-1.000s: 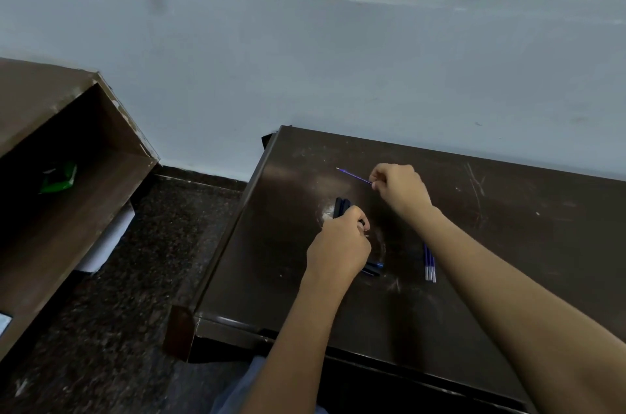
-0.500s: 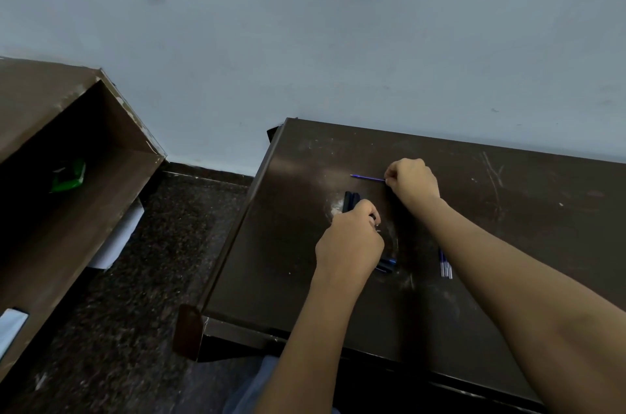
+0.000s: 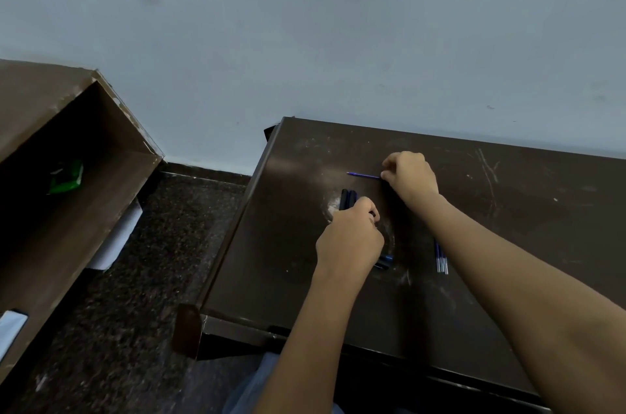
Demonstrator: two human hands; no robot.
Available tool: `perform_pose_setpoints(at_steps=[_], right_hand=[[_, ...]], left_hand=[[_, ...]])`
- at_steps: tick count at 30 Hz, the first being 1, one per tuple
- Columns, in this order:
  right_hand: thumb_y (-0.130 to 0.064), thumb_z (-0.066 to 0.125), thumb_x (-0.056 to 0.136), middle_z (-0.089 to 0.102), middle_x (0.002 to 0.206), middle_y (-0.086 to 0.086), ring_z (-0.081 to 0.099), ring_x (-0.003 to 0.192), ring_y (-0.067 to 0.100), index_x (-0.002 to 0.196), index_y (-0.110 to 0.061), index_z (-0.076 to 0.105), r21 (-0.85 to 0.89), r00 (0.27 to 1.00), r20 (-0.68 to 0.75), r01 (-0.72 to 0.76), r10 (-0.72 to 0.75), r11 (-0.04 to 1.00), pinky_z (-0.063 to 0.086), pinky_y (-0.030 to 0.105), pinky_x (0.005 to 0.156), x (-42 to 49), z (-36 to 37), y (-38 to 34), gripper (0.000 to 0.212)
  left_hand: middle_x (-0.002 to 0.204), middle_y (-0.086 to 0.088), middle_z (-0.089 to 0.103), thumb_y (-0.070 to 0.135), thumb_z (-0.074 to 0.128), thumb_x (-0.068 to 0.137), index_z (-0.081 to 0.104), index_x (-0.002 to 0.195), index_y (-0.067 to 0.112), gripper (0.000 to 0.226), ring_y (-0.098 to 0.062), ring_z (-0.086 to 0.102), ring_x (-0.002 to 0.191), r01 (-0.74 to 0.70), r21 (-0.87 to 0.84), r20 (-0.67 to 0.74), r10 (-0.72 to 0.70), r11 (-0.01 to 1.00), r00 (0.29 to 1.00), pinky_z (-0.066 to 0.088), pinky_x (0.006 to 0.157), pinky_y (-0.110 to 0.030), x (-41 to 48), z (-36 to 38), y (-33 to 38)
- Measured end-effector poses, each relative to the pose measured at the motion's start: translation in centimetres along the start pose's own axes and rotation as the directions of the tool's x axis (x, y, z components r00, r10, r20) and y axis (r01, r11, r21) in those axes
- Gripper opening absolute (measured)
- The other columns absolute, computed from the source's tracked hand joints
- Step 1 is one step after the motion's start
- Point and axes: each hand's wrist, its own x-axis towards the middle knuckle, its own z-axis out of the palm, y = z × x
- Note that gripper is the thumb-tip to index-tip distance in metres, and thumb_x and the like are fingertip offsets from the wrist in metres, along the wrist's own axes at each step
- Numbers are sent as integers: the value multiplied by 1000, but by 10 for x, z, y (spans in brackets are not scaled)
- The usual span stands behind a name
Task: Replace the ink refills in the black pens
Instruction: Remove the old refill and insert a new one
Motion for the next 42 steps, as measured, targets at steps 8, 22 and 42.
perform_pose_setpoints(at_steps=[8, 22, 42], right_hand=[[-19, 67, 85, 71, 98, 5, 65, 91, 20, 100, -13, 71, 379, 962, -173, -133, 211, 916, 54, 41, 87, -50, -25, 22, 17], [-45, 71, 74, 70, 78, 14, 68, 69, 32, 77, -5, 69, 296, 827, 85, -554, 556, 778, 59, 42, 70, -96, -15, 75, 40], [-33, 71, 79, 70, 83, 13, 68, 77, 31, 70, -11, 50, 226, 826, 112, -562, 552, 795, 53, 36, 65, -96, -5, 66, 32]], left_hand=[[114, -9, 56, 19, 38, 98, 49, 122, 15, 27, -17, 53, 86, 43, 36, 4, -43, 998, 999, 41, 70, -29, -4, -2, 6], [119, -12, 57, 16, 37, 97, 57, 120, 9, 31, -23, 60, 98, 103, 104, 2, -104, 989, 995, 46, 80, -31, -2, 4, 12], [123, -13, 55, 15, 37, 97, 57, 122, 9, 33, -26, 60, 101, 106, 126, 8, -108, 986, 994, 48, 87, -35, -2, 6, 12]])
